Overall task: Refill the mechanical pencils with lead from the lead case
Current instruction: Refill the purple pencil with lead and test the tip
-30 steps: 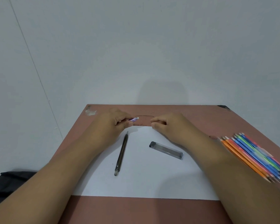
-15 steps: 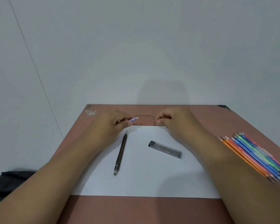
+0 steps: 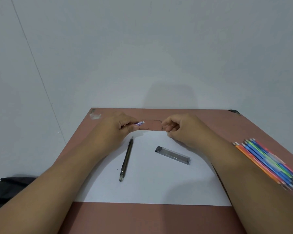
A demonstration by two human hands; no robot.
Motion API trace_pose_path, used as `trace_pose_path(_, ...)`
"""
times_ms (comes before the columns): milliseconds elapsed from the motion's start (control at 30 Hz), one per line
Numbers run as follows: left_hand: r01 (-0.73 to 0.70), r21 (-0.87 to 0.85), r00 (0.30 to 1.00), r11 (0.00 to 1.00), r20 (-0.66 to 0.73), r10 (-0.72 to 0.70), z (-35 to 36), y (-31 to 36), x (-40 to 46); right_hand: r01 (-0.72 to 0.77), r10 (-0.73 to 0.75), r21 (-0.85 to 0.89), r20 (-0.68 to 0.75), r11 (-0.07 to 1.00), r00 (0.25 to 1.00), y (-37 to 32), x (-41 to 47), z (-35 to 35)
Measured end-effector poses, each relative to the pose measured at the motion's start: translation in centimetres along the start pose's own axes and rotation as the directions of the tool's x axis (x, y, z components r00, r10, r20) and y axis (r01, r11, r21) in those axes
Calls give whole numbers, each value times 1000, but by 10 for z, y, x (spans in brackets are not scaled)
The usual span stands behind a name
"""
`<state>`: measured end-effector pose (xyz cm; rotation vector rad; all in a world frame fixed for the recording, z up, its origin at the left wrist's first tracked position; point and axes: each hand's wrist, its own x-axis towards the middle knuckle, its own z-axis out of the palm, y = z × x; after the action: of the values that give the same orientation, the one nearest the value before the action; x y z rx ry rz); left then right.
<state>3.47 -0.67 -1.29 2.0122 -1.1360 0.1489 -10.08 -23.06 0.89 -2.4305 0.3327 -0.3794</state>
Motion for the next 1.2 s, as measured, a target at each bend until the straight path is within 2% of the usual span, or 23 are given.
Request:
trace_pose_path(200,4,-8,1000,1000,-2,-4,0,0,0,-16,16,30,25,999,1000,0,2,1)
trace_pose_path(367,-13,-8,1000,1000,-12,12,0,2,0,-106,94,148,84,983,992,-1,2,-2)
trace_pose_path(567,5,12,1000,1000,-1,-5,0,3,0,-120,107,131,102,984,989,-2,1,-5)
trace_pose_path(667,-4,4,1000,1000,3,4,0,1,0,-103,94,91,96,991,991,-6,-4,-8)
trace_pose_path(733,-18,-3,1000,1000,1,18,1,2,0,-68,65,70,43,995,997,-11,-6,-9)
trace_pose_path(833,-53,11,999,999,-10,54,6,5,1,49,-40,116,-79,992,996,-21,-8,-9)
trace_pose_path(933,-112,11,994,994,-10,112,9,10,1,168,-151,169,-108,971,983,-30,-11,-3)
trace_pose_path(1200,-147,30,989,989,-3,147,14,13,3,142,-127,233,-79,962,989,-33,-11,3)
